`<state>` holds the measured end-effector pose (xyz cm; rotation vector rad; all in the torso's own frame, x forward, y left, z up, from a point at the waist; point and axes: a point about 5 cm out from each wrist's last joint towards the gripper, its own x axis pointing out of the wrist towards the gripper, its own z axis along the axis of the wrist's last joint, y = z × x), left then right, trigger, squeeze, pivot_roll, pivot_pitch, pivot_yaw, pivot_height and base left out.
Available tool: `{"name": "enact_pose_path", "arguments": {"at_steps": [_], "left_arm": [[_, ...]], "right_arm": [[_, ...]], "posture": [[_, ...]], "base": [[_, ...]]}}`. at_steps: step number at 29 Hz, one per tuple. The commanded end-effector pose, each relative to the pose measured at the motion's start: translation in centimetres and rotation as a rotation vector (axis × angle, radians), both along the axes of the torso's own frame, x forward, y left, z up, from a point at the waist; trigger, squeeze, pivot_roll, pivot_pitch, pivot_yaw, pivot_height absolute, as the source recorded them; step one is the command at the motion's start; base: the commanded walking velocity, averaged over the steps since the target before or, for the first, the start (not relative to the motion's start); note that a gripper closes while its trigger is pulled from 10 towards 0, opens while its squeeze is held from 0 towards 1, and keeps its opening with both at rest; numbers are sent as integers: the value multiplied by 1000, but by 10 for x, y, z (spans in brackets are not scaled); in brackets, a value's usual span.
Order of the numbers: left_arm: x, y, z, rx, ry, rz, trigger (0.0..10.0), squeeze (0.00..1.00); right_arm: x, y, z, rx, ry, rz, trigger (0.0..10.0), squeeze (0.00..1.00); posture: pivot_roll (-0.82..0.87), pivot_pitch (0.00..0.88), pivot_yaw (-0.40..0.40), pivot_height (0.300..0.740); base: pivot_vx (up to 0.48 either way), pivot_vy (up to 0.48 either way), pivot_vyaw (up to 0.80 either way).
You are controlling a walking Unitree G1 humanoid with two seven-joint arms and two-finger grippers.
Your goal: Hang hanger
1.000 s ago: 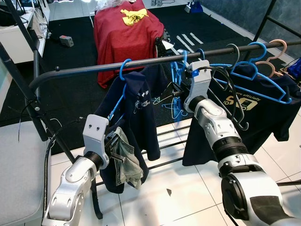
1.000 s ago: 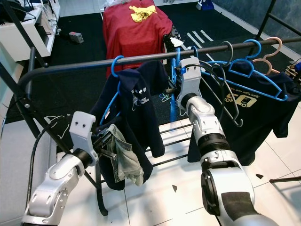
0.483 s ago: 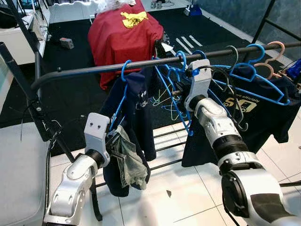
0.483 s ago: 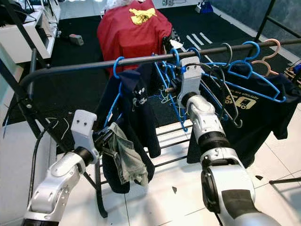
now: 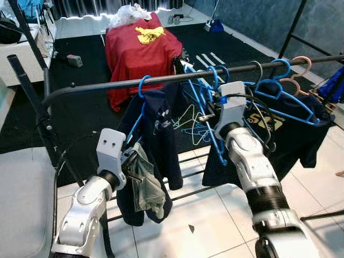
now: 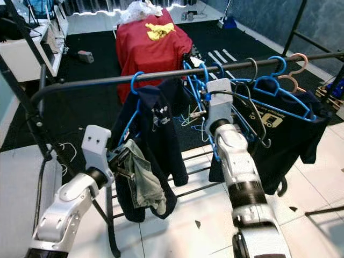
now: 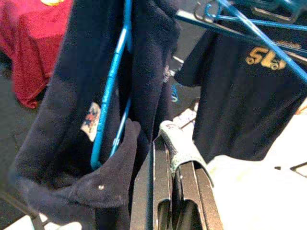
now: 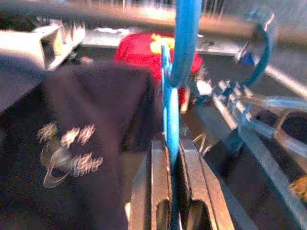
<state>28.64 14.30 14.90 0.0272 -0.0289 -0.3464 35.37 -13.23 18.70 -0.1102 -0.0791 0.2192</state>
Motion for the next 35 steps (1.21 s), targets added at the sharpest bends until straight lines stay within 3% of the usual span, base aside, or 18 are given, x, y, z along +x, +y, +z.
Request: {"name": "enact_pose_path", "arguments": {"at_steps": [1,6,7,9,11,12,15,16,18,19,24,30,35], "left_arm": [[-2,-1,-3,-18,8,-1,10000,0],[-3,1,-9,-26,40,18,10000,0],[-1,2,-13,-39,57,51,10000,0],[-1,2,-13,-39,57,51,10000,0],[0,3,-15,-48,67,74,10000,0],[0,5,-21,-62,94,100,10000,0],[0,6,-25,-70,112,115,10000,0],[-1,8,-26,-75,121,124,10000,0],[-1,9,-27,-78,125,128,10000,0],[-1,10,-26,-82,122,130,10000,0],[4,10,-24,-107,110,139,10000,0],[7,5,-23,-122,112,151,10000,0],[7,5,-26,-123,121,164,10000,0]], "right_arm": [[-6,6,-6,-18,29,8,0,0],[-20,6,-29,-36,115,11,0,0],[-23,3,-44,-39,180,28,0,0],[-23,3,-44,-39,180,28,0,0],[-27,2,-53,-41,225,35,0,0],[-32,-4,-68,-20,289,30,0,0],[-37,-6,-76,-3,330,24,0,0],[-40,-5,-79,19,341,33,2980,0],[-42,-4,-79,33,348,38,2980,0],[-43,1,-78,32,346,57,10000,0],[-45,15,-83,53,368,84,10000,0],[-44,14,-84,127,397,70,10000,0],[-46,11,-86,98,391,79,10000,0]], "posture": [[16,39,-3,740],[13,36,-8,740],[14,36,-14,740],[14,36,-14,740],[15,37,-15,740],[23,23,-25,740],[23,23,-25,740],[14,38,-19,740],[14,38,-19,740],[13,48,-13,740],[25,33,-23,740],[48,19,-45,740],[58,24,-40,740]], "base": [[0,0,0],[0,0,0],[0,0,0],[0,0,0],[0,0,0],[0,0,0],[0,0,0],[0,0,0],[0,0,0],[0,0,0],[0,0,0],[0,0,0],[0,0,0]]}}
